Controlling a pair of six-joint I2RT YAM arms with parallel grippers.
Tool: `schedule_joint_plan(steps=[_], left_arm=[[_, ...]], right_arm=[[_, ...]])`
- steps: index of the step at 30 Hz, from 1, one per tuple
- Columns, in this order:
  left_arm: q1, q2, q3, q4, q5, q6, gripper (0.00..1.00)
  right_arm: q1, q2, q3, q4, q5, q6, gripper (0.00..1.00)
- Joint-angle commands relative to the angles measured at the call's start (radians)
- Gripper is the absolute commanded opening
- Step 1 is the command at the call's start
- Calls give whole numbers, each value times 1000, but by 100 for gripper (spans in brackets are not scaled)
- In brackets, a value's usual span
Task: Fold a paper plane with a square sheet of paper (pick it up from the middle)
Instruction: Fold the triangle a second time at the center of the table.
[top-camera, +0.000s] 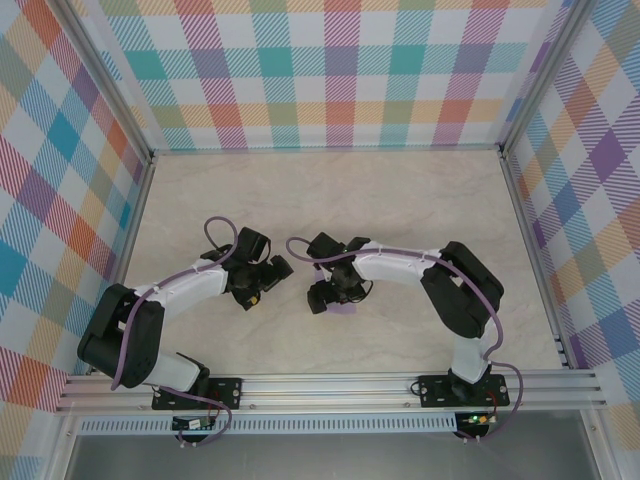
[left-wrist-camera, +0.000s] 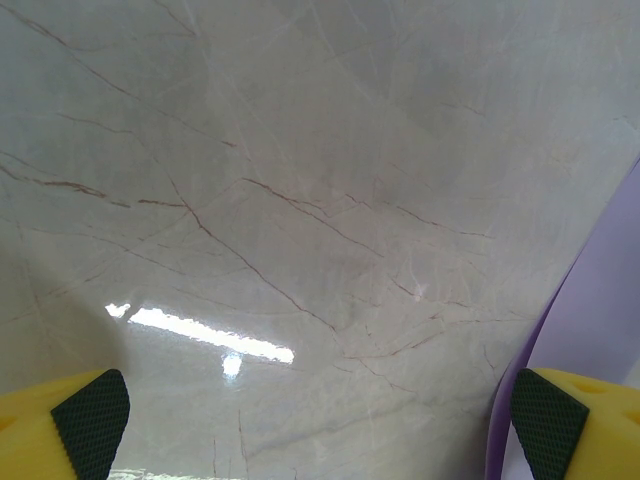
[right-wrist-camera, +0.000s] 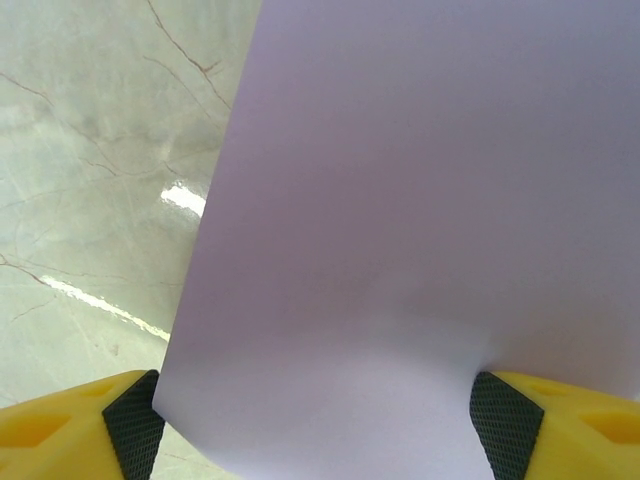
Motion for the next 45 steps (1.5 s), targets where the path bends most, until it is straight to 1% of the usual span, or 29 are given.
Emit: schedule_joint_plan(steps=[1,13,25,28,31,34,35,39,42,45], left_arm=[[16,-7,0,-9,15,8,100],[16,-6,0,-5,22,11,100],[16,-6,0,-4,23,14,100],[16,-6,-1,0,28,16,100],[15,-9,-9,39,64,24,99],[14,-12,-28,103,131,31,93],[12,-12,-35,162,156,32,89],[-7,-11,-54,253,227,29,68],[-29,-2,-70,312,262,16,55],[-54,21,-88,386,299,-5,45]], right_arm=[[-13,35,-49,-10,-11,-14,83],[-28,42,-55,-8,-28,-33,85],[-33,45,-60,-2,-20,-70,85],[-36,45,-59,-4,-19,-64,82],[-43,39,-65,3,-17,-50,79],[-58,22,-82,28,-37,-39,77],[-66,15,-89,40,-54,-35,75],[-103,-13,-125,92,-138,-26,71],[-134,-34,-156,132,-216,-22,69],[-156,-53,-180,164,-266,-20,68]])
